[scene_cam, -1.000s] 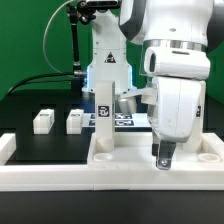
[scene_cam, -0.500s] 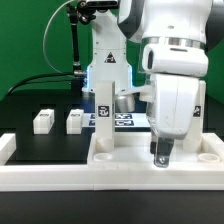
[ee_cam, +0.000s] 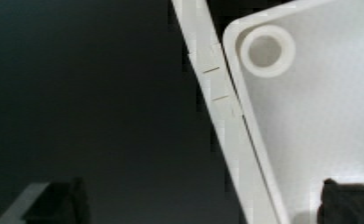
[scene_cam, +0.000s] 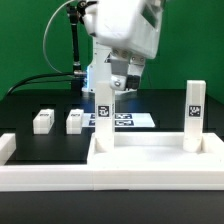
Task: Assemble desk
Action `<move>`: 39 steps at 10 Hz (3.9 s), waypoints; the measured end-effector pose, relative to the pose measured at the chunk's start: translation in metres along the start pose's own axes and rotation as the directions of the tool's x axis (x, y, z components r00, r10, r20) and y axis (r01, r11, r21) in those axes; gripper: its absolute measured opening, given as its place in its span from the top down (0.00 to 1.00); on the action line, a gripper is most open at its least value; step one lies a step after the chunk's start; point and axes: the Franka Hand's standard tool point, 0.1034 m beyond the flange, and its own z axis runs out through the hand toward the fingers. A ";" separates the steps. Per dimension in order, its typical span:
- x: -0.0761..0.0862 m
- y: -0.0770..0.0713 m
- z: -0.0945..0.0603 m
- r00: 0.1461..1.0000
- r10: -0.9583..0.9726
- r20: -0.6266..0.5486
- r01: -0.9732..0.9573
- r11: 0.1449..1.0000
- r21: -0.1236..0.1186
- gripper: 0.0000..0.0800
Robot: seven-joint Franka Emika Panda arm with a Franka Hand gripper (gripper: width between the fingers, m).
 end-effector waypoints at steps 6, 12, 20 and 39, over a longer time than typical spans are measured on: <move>-0.029 -0.016 0.025 0.957 0.292 -0.003 -0.292 0.956 0.015 0.19; -0.133 -0.016 0.011 0.815 0.577 0.048 -0.579 0.813 0.063 0.19; -0.200 -0.058 0.024 0.228 0.963 0.142 -0.956 0.194 0.220 0.19; -0.196 -0.143 0.060 0.112 0.931 0.347 -0.956 0.005 0.295 0.19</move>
Offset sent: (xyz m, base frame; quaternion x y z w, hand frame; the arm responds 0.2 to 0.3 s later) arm 0.0000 0.0000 0.0000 0.0000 0.0000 0.1296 0.9916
